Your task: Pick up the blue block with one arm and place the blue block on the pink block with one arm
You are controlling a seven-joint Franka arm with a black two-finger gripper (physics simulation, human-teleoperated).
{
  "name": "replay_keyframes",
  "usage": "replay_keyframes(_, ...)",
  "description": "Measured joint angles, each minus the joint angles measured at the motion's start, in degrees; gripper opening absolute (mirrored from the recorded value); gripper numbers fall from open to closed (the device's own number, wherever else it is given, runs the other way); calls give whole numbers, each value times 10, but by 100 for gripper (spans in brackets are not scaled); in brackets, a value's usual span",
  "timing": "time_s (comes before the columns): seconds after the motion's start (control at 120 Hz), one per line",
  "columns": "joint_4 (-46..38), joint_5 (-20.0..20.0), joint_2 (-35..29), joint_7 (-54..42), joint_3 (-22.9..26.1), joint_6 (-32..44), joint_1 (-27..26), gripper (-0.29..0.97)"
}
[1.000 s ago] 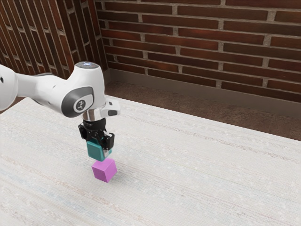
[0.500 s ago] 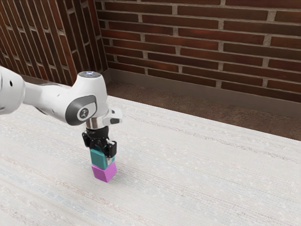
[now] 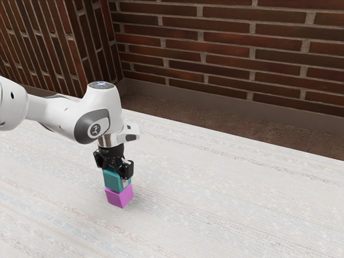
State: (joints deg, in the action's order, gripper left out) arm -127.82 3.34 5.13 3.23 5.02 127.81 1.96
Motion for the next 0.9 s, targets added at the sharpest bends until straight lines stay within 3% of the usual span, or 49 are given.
replay_keyframes(0.267, 0, 1, -1, 17, -1, -2, 4, 35)
replay_keyframes(0.542, 1, 2, -2, 23, -1, -4, -3, 58)
replay_keyframes(0.9, 21, 2, -33, 27, 2, -32, 3, 66)
